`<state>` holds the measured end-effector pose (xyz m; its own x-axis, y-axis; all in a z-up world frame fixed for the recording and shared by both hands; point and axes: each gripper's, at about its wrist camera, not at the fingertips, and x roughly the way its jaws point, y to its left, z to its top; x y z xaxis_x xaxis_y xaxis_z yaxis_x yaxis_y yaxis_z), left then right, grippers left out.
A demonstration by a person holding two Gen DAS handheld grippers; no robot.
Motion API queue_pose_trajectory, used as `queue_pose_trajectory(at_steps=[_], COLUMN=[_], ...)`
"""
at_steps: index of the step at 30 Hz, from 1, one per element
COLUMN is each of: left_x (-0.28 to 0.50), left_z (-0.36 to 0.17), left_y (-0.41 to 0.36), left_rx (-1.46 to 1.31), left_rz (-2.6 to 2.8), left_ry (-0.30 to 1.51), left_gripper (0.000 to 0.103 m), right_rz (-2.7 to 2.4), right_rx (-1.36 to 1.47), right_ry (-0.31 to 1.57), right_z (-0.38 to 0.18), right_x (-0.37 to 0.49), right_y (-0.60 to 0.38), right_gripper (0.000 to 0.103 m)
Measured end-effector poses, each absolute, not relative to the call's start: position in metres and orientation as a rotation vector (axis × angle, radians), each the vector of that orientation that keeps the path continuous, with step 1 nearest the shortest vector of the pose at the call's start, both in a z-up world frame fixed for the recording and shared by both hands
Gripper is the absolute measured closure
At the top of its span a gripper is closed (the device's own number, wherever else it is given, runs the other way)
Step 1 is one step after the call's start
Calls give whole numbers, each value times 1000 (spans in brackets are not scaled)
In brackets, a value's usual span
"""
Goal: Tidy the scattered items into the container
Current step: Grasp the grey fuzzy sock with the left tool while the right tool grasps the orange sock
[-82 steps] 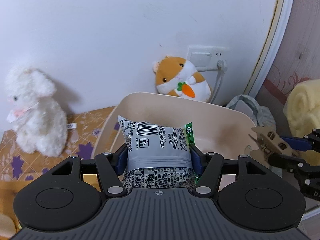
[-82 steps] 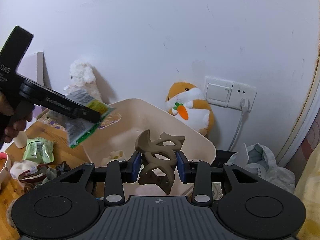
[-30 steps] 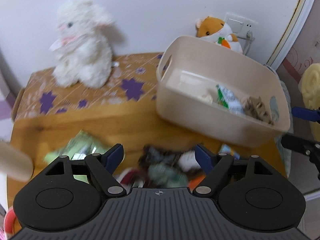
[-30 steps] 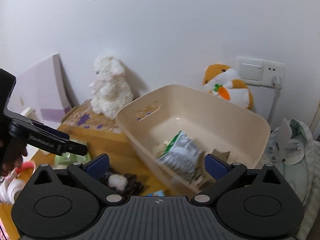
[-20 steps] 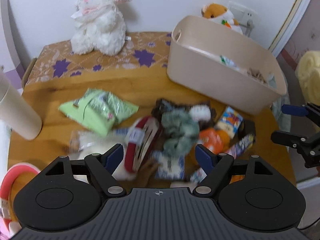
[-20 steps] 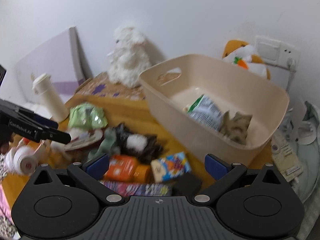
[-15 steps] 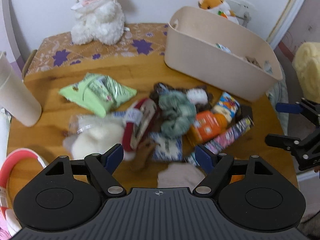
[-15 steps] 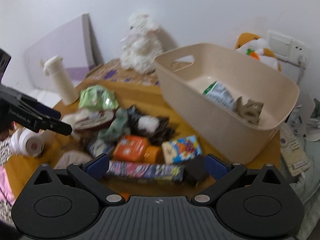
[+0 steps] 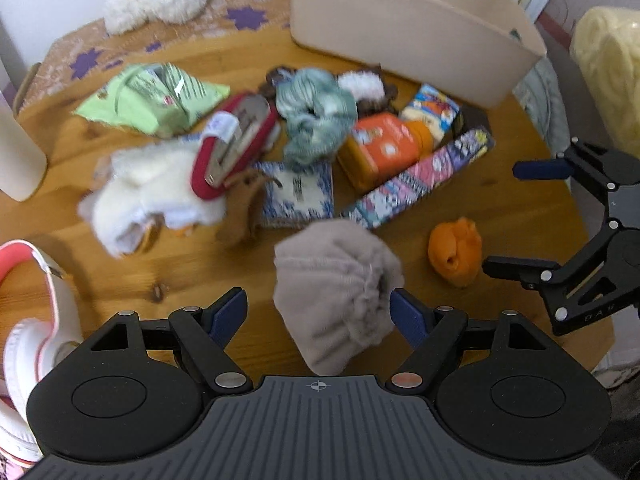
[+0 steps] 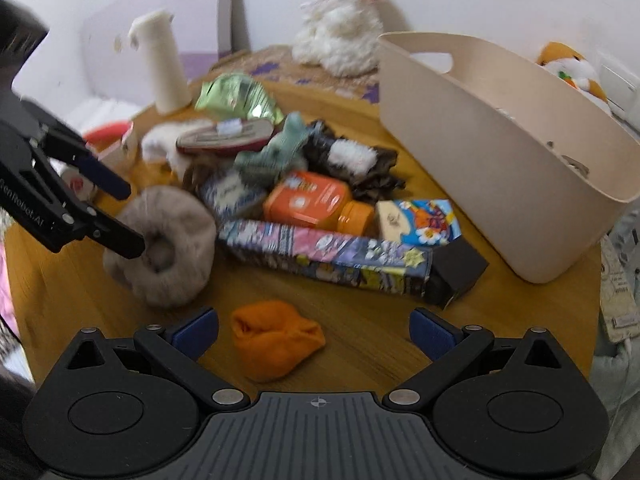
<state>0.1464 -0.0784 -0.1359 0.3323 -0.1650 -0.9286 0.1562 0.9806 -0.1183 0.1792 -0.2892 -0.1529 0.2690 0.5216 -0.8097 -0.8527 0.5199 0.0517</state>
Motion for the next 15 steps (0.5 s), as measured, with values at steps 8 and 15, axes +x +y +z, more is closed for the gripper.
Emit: queue_pose_trajectory(at_steps=[8, 15], left_x=[153, 162], left_z=[-158, -170], left_y=[-91, -97], left_rx=[36, 29], left_rz=[-238, -236], left_ry=[1233, 1247], left_gripper=[23, 23], right_rz=[989, 989], right_rx=[-521, -578], right_ry=[887, 887], right_z=[-176, -187], right_x=[168, 165], right_y=[-272, -260], right_gripper=[0, 15])
